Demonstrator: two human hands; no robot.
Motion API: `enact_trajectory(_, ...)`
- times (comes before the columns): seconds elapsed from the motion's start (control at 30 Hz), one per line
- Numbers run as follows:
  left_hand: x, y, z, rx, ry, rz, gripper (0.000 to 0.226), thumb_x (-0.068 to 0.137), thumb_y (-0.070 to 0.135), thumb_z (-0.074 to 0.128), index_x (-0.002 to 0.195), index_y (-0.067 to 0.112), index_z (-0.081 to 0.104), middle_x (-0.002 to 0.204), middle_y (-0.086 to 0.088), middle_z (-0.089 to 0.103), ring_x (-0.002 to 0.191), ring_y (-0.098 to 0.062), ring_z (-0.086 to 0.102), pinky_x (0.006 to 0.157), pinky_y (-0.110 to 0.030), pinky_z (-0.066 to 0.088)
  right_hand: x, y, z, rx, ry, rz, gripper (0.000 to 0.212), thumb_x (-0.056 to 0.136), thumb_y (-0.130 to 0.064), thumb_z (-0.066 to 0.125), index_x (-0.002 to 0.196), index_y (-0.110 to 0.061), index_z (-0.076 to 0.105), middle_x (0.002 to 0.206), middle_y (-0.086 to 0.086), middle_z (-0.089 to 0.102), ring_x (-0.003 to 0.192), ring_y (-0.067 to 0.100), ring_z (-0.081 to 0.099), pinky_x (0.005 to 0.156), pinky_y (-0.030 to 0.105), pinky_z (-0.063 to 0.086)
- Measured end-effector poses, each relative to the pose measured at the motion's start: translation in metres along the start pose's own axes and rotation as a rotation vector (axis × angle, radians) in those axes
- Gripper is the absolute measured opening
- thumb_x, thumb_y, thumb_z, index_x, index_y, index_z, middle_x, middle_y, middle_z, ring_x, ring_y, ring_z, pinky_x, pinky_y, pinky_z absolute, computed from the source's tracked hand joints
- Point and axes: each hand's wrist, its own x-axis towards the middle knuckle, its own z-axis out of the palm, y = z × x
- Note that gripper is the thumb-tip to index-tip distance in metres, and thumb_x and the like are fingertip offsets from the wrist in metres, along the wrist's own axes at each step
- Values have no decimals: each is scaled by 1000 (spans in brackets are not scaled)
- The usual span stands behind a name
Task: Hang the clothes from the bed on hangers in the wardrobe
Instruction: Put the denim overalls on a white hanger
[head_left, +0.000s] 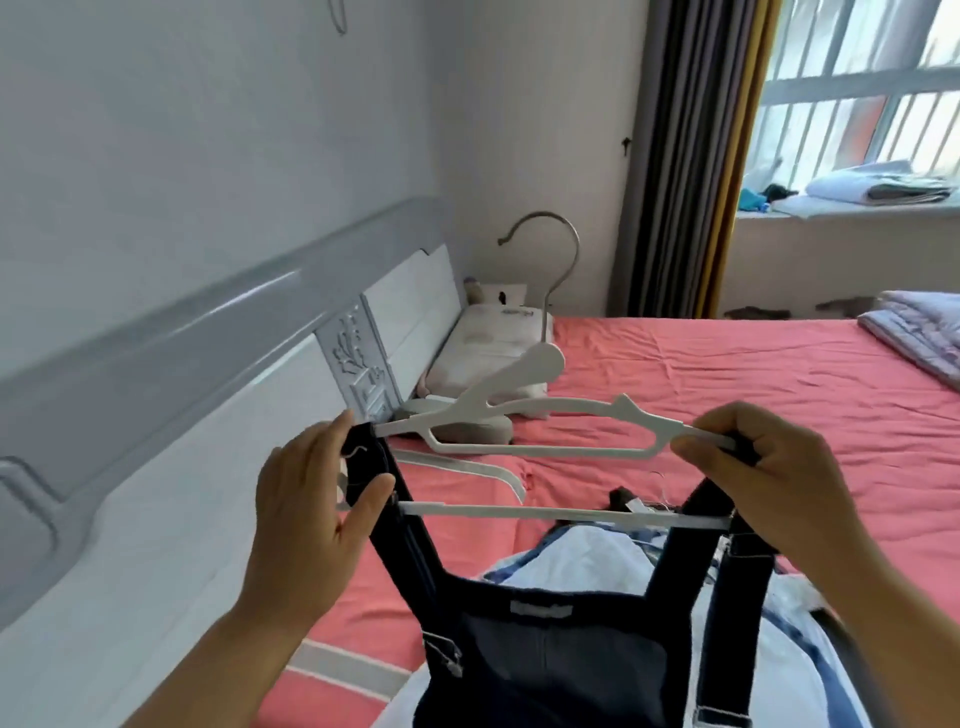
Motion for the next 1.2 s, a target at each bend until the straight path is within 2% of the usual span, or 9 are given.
enact_trajectory(0.13,-15,-15,-116,62,224,-52,48,81,56,48,98,14,63,84,4,51,79,-21,53,65,-35,47,-13,-97,28,114,-87,-133,13,68,-41,76,73,-38,64,65,-3,62,58,12,53,55,24,41)
enact_trajectory(0.27,-48,-37,-218,216,368,-136,48,75,62,50,73,15,58,69,5,50,60,-18,51,50,-26,39,-31,-180,63,247,-181,-284,24,72,-13,77,69,-34,64,62,-8,60,55,6,50,52,14,37)
enact_trajectory(0.47,-102,-58,-337,404,475,-167,49,76,56,61,69,8,59,64,1,52,59,-20,48,51,-29,36,-65,-278,120,423,-292,-374,22,71,-15,77,74,-34,67,59,-5,61,50,5,46,49,14,36)
enact_trajectory(0.7,-161,-45,-427,633,362,-261,28,74,42,49,79,18,62,64,14,44,56,-8,42,50,-16,32,-98,-357,176,533,-488,-477,16,69,-26,76,77,-35,67,62,1,63,55,24,53,51,33,42)
enact_trajectory(0.83,-197,-36,-464,675,346,-365,31,72,58,52,73,27,54,62,9,41,58,-9,41,49,-18,34,-111,-389,204,591,-642,-647,35,72,-10,77,77,-42,65,61,-16,63,58,5,57,51,8,39)
enact_trajectory(0.97,-232,-19,-487,862,516,-523,55,77,78,37,58,27,42,52,7,38,54,-9,43,44,-16,27,-127,-424,227,614,-834,-880,50,80,-6,70,92,-54,60,75,-22,66,74,0,61,62,5,42)
enact_trajectory(1.07,-254,-1,-501,1030,615,-571,55,82,72,38,55,25,36,50,9,34,48,-10,37,46,-16,24,-143,-449,236,715,-1003,-974,15,80,-51,64,94,-58,61,79,-18,69,72,3,63,61,12,46)
enact_trajectory(1.13,-272,14,-513,1087,651,-577,58,84,71,39,56,20,41,51,12,34,48,-10,37,48,-19,25,-152,-468,247,741,-1109,-1061,46,63,-86,46,94,-56,63,79,-14,69,71,7,64,62,19,49)
enact_trajectory(1.2,-291,30,-524,1124,684,-608,60,83,70,43,57,16,46,53,12,38,50,-10,40,49,-26,31,-169,-489,255,806,-1147,-1157,48,66,-84,43,96,-54,64,80,-17,69,75,4,64,66,14,46)
